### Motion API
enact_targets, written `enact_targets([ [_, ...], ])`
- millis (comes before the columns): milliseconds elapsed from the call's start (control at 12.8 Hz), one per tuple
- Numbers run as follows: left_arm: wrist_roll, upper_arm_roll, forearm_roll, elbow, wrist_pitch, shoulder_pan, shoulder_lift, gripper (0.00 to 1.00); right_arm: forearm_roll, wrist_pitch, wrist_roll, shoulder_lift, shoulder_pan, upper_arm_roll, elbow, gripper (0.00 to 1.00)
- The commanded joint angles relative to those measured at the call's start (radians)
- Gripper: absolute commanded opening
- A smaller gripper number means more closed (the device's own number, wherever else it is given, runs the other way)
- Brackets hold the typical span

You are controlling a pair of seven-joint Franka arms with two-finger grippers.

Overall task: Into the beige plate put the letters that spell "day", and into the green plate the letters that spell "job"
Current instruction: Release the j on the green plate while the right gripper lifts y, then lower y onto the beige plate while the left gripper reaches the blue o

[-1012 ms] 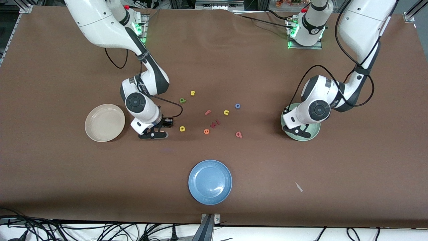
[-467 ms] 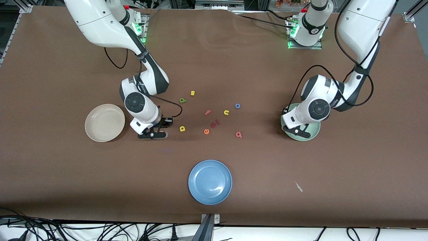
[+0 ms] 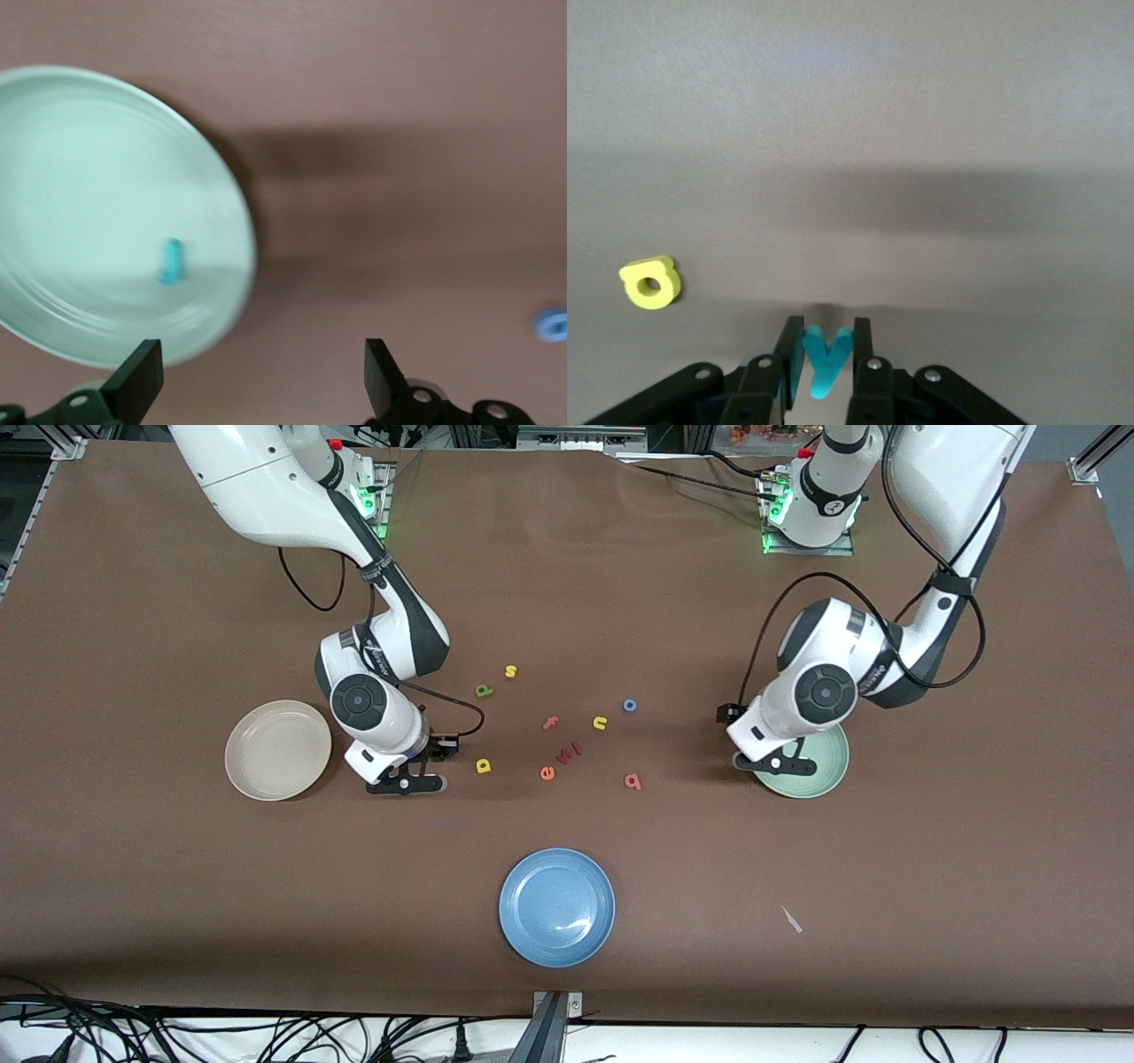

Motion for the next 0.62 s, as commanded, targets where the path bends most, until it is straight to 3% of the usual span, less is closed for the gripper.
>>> enact_targets([
  [0,-0.164,-0.035,-0.029,0.013,0.001,-0.024,0.009,1.0,0.013,-0.066,-0.053,-0.054,-0.023,-0.016,0.005,0.1],
  [311,-0.356,-0.075,-0.02,0.011,0.097,-0.082,0.056,1.0,0.018,-0.173,-0.37,-0.093,-0.025,-0.14,-0.004,0.09],
  [545,-0.464,-0.077,-0.017,0.013,0.191,-0.131,0.106,1.0,0.025,-0.266,-0.475,-0.181,-0.025,-0.232,-0.049,0.08],
])
